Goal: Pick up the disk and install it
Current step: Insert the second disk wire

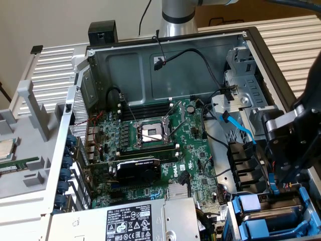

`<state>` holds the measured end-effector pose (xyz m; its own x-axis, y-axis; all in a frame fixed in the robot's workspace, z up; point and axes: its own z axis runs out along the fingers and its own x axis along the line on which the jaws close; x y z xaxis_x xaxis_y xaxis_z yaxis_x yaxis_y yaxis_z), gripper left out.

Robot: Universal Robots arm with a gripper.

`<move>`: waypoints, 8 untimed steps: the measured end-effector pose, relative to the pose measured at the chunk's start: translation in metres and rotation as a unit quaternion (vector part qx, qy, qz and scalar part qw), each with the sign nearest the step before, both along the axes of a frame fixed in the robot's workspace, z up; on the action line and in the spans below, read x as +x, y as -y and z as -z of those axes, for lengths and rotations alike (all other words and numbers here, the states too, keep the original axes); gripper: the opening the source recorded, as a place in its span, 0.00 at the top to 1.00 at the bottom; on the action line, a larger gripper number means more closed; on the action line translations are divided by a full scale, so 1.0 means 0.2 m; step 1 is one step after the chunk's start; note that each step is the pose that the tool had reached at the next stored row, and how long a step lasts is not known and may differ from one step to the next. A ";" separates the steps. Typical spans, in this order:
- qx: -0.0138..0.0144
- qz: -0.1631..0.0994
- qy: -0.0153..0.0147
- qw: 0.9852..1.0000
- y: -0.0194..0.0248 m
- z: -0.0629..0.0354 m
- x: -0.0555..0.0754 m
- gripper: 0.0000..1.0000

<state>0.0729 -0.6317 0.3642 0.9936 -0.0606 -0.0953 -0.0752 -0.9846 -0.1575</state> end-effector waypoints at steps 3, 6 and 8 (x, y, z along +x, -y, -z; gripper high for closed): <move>0.001 0.000 0.000 1.000 0.001 0.003 0.00 0.89; 0.001 0.000 0.000 1.000 0.002 0.003 0.00 0.89; 0.001 0.000 0.000 1.000 0.003 0.003 0.00 0.89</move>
<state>0.0729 -0.6323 0.3636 0.9936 -0.0605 -0.0954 -0.0752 -0.9844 -0.1593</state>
